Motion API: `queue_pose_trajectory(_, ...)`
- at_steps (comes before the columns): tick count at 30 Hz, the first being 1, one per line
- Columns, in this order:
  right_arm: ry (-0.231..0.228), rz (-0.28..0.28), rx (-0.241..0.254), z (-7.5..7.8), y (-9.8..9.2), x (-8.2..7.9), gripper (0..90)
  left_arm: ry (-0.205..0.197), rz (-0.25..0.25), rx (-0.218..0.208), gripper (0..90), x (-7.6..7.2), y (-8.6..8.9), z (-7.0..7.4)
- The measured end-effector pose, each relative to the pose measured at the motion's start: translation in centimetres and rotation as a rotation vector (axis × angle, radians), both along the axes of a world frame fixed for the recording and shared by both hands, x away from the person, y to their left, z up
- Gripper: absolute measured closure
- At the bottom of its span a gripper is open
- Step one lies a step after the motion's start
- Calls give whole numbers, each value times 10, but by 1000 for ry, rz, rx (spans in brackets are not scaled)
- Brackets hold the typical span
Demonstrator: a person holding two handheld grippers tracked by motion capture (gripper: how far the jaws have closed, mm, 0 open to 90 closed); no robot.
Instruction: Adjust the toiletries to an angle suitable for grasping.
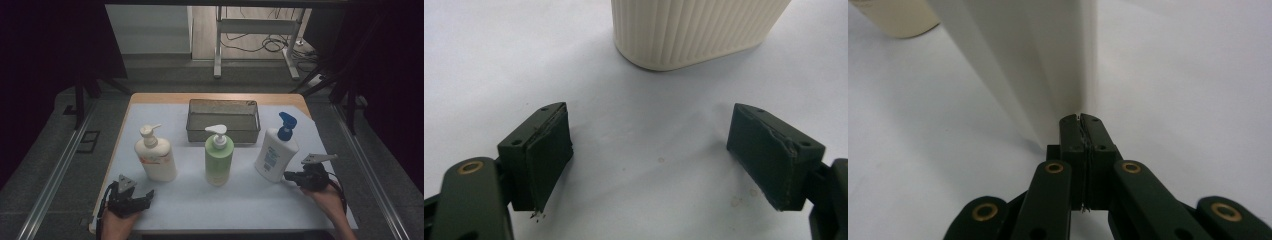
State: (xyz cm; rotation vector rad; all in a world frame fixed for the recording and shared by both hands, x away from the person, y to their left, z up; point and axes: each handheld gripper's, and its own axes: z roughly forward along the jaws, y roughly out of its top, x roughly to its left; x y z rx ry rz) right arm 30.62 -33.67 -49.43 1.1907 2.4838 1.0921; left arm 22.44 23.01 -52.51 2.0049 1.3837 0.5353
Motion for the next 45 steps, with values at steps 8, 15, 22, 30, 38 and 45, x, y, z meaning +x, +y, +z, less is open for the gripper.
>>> queue_pose_trajectory(8,-3,-13,-1,-3,5,-5,871,0,0,-1,176,0,0,0)
queue_pose_trajectory(15,-26,-32,2,6,6,-20,763,0,0,0,176,0,0,0)
queue_pose_trajectory(22,-51,-39,14,21,7,-33,652,0,1,-2,176,0,0,0)
queue_pose_trajectory(30,-76,-32,37,44,13,-41,553,-1,2,-2,176,0,0,0)
queue_pose_trajectory(38,-102,-57,47,63,19,-40,431,1,-1,2,176,0,0,0)
queue_pose_trajectory(45,-117,-73,38,74,26,-33,342,0,-2,2,176,0,0,0)
